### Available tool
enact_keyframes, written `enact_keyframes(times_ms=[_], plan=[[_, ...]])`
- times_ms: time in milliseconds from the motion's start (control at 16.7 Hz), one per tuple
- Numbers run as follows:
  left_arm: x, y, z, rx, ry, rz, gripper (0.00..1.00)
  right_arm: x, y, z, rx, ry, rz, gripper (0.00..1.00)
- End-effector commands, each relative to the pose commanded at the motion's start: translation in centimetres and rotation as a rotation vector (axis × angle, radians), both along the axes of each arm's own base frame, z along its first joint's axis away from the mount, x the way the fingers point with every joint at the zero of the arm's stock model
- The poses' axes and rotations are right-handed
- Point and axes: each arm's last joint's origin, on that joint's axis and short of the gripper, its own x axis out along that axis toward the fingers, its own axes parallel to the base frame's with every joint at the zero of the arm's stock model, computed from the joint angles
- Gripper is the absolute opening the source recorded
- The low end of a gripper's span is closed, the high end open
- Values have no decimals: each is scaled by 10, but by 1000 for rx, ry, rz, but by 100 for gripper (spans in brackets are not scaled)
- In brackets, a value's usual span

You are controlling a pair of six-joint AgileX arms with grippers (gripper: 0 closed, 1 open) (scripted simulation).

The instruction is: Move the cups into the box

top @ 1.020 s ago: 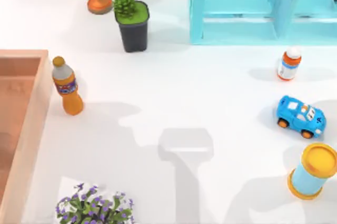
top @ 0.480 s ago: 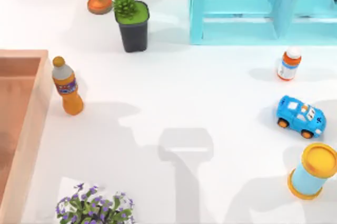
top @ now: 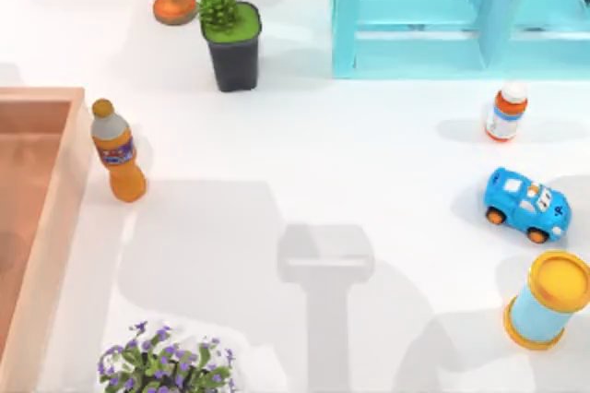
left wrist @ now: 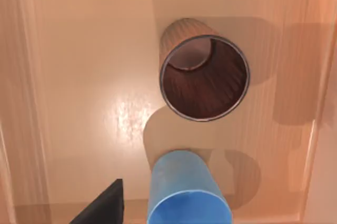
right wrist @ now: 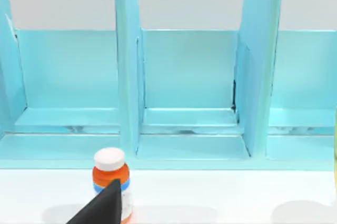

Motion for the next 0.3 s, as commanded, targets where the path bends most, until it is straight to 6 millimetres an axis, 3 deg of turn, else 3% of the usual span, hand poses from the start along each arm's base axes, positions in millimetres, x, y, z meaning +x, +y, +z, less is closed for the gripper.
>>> enact_keyframes(times_ms=[180, 300], plan=[[-5, -2, 29, 1, -3, -3, 100, 0, 0, 0, 0, 0, 0, 100], [-6, -3, 36, 2, -2, -4, 100, 0, 0, 0, 0, 0, 0, 100]])
